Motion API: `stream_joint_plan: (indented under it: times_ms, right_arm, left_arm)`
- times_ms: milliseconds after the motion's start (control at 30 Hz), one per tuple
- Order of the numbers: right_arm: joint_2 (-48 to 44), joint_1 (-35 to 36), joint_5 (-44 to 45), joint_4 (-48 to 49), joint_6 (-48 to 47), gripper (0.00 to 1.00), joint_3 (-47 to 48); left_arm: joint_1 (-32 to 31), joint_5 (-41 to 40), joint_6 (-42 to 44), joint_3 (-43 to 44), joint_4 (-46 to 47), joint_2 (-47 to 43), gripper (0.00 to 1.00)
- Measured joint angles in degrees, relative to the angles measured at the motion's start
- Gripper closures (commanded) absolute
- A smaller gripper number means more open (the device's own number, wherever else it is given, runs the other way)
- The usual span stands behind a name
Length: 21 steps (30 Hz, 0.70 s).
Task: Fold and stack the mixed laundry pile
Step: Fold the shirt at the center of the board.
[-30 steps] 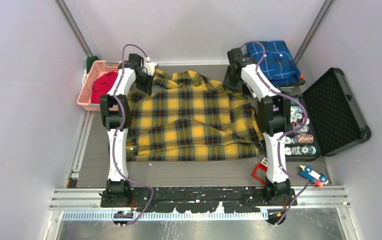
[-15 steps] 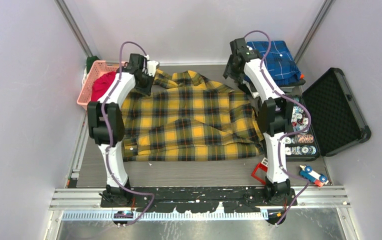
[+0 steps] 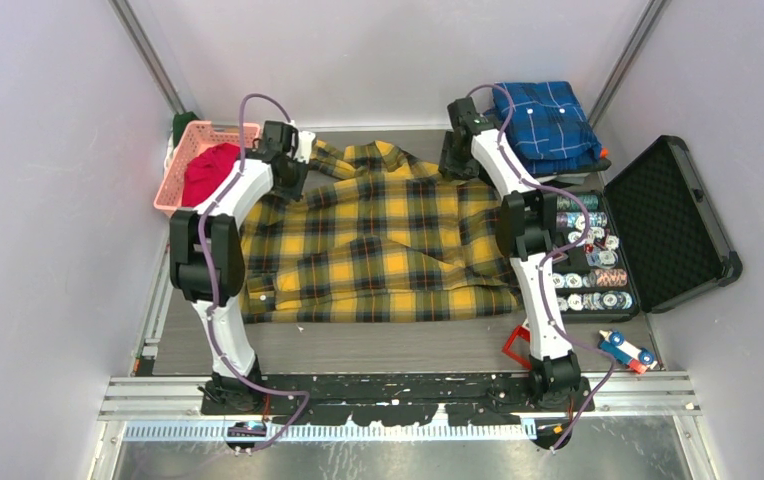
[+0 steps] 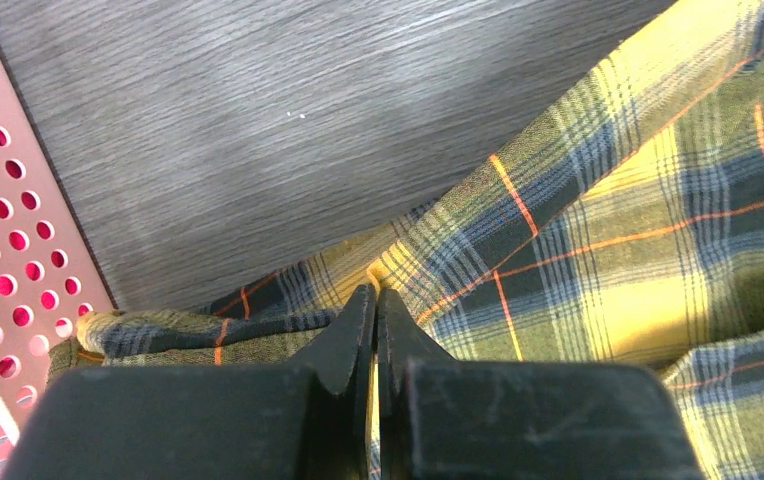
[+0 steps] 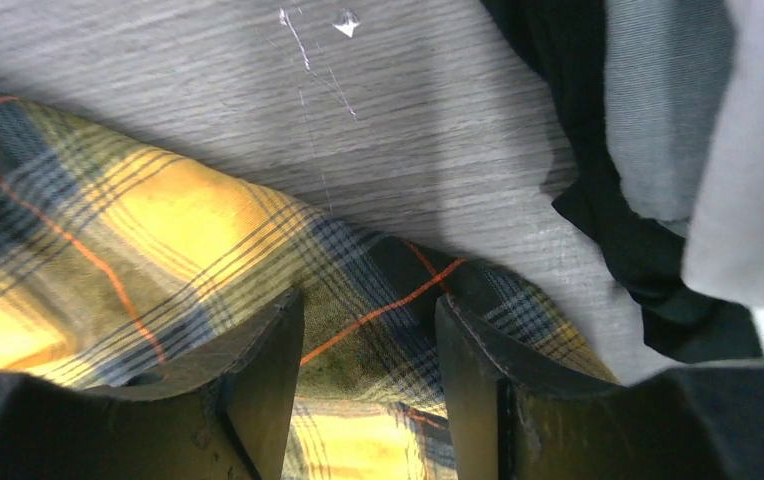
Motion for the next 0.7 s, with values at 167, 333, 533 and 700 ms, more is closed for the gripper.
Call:
stream_joint_plan:
  times_ms: [167,333,533,700]
  right_arm:
    - [1.5,-0.6,-1.2,-0.2,-1.6,0.53,0.0]
    - [1.5,-1.4,-3.4,0.1,-2.4,0.88,0.0]
    - [1.5,-2.0,-7.9,1.9,-2.6,0.99,0.0]
    - [0.3,-2.1,-9.7,3.6,-2.6,0.99,-1.2]
  left_arm:
    - [0.0,-2.1,-0.3,0.0,0.5,1.5,1.0]
    - [0.0,-3.1,-0.3,0.0,1.2,2.2,1.0]
    - [0.0,-3.8,-0.4,1.7,1.5,4.1,1.0]
    - [0.0,-4.8,-0.3,6.2,0.6,5.9,1.0]
